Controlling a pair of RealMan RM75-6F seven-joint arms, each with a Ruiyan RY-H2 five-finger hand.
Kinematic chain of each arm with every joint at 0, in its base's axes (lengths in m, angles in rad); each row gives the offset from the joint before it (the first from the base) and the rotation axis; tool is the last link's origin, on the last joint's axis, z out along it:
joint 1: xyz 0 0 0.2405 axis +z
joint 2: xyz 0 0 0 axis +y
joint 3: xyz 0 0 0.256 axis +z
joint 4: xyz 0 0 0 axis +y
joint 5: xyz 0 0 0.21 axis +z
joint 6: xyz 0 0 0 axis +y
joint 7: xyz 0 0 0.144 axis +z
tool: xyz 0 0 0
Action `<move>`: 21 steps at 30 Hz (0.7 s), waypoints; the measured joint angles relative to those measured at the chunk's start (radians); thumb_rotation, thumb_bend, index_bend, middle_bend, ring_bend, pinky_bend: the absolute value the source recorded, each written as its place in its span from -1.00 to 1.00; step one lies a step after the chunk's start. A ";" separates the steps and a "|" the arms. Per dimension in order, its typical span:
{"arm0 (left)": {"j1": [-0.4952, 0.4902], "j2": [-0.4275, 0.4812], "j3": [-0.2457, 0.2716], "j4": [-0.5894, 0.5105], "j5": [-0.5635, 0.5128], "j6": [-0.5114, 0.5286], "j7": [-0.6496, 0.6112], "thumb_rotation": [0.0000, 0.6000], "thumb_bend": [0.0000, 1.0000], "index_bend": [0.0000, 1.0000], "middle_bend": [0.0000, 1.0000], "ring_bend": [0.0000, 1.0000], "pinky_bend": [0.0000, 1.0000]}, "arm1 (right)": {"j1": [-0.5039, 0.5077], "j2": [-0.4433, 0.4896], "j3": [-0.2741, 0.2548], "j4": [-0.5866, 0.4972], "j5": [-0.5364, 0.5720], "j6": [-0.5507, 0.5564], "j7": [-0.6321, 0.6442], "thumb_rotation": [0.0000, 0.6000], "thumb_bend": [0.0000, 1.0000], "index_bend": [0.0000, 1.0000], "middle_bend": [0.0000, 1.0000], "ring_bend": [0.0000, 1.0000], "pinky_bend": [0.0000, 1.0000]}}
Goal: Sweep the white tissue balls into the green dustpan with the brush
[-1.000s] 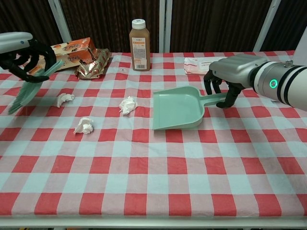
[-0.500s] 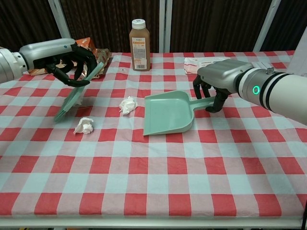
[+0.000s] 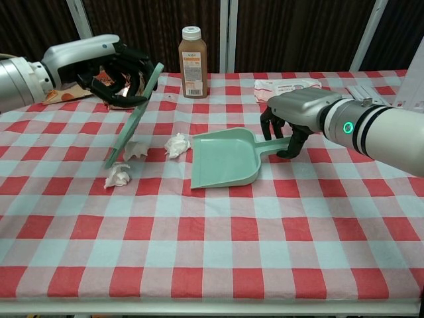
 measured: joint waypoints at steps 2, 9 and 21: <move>0.007 0.017 -0.005 -0.014 -0.008 0.010 0.019 1.00 0.02 0.15 0.20 0.19 0.76 | 0.001 -0.003 0.000 0.009 -0.009 -0.006 0.011 1.00 -0.15 0.33 0.18 -0.46 -0.76; 0.083 0.084 -0.001 -0.083 -0.064 0.019 0.114 1.00 0.02 0.15 0.20 0.19 0.76 | 0.012 -0.019 0.000 0.034 -0.029 -0.022 0.033 1.00 -0.15 0.33 0.18 -0.46 -0.76; 0.186 0.011 -0.019 -0.135 -0.149 0.029 0.218 1.00 0.04 0.15 0.20 0.19 0.76 | 0.033 -0.028 0.004 0.049 -0.021 -0.012 0.010 1.00 -0.14 0.34 0.18 -0.44 -0.76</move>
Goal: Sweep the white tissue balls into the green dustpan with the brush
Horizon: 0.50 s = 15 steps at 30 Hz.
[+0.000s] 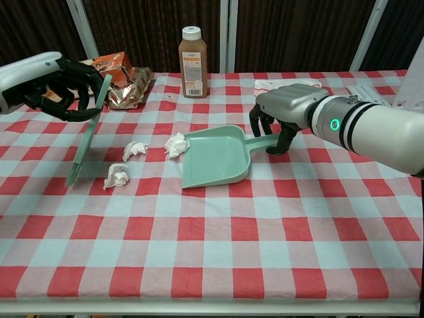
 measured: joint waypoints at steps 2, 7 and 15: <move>-0.001 -0.023 -0.018 0.009 -0.011 -0.001 0.023 1.00 0.04 0.15 0.20 0.19 0.76 | 0.003 0.000 0.000 0.000 0.004 0.007 -0.010 1.00 -0.14 0.34 0.18 -0.44 -0.76; -0.017 -0.063 -0.055 0.017 -0.034 -0.027 0.049 1.00 0.05 0.15 0.19 0.17 0.76 | 0.010 -0.004 -0.001 0.004 0.013 0.014 -0.025 1.00 -0.14 0.34 0.18 -0.44 -0.76; -0.071 -0.107 -0.088 0.020 -0.038 -0.085 0.009 1.00 0.05 0.15 0.19 0.17 0.76 | 0.017 -0.019 0.003 0.017 0.019 0.011 -0.022 1.00 -0.14 0.34 0.18 -0.44 -0.76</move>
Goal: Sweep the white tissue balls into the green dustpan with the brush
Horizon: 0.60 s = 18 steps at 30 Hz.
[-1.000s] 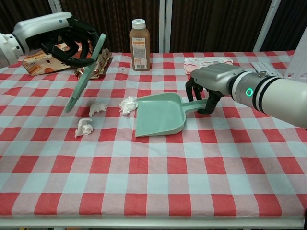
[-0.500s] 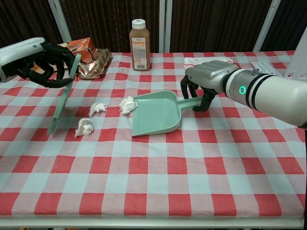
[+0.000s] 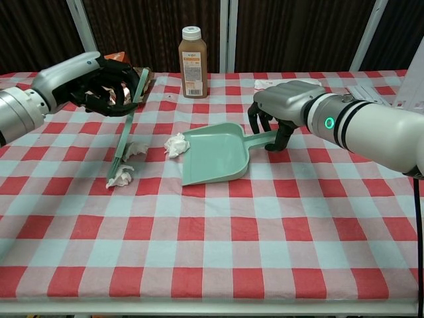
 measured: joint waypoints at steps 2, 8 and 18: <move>-0.012 -0.011 -0.005 0.002 0.004 -0.007 -0.009 1.00 0.06 0.15 0.19 0.17 0.76 | 0.000 0.000 0.001 0.000 0.001 -0.001 0.001 1.00 -0.14 0.34 0.18 -0.44 -0.76; -0.047 -0.043 -0.013 0.005 0.020 -0.027 -0.035 1.00 0.06 0.15 0.19 0.16 0.76 | 0.000 0.000 0.001 0.001 -0.002 -0.005 0.013 1.00 -0.12 0.35 0.18 -0.44 -0.76; -0.108 -0.070 -0.025 0.013 0.047 -0.049 -0.102 1.00 0.07 0.15 0.19 0.14 0.76 | -0.013 0.009 -0.004 0.014 -0.041 -0.032 0.074 1.00 -0.09 0.35 0.18 -0.44 -0.76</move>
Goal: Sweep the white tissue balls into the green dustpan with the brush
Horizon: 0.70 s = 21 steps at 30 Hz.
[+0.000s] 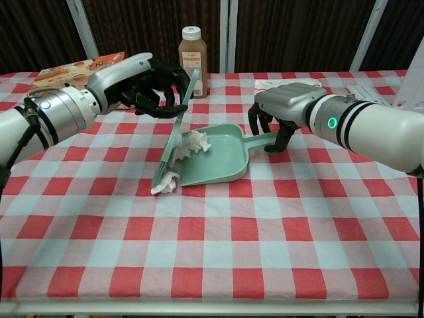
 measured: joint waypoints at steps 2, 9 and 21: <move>-0.010 0.001 -0.006 -0.001 0.001 -0.001 -0.014 1.00 0.07 0.15 0.19 0.14 0.76 | -0.002 0.001 -0.002 0.004 -0.011 -0.007 0.011 1.00 -0.09 0.35 0.18 -0.44 -0.76; 0.014 0.052 -0.014 -0.053 -0.006 0.045 0.026 1.00 0.07 0.14 0.19 0.14 0.76 | -0.005 0.034 -0.017 0.016 -0.064 -0.054 0.049 1.00 -0.08 0.36 0.18 -0.44 -0.76; 0.150 0.171 -0.008 -0.325 -0.094 0.112 0.190 1.00 0.09 0.14 0.19 0.14 0.75 | -0.010 0.060 -0.040 0.050 -0.163 -0.110 0.134 1.00 -0.08 0.37 0.18 -0.44 -0.76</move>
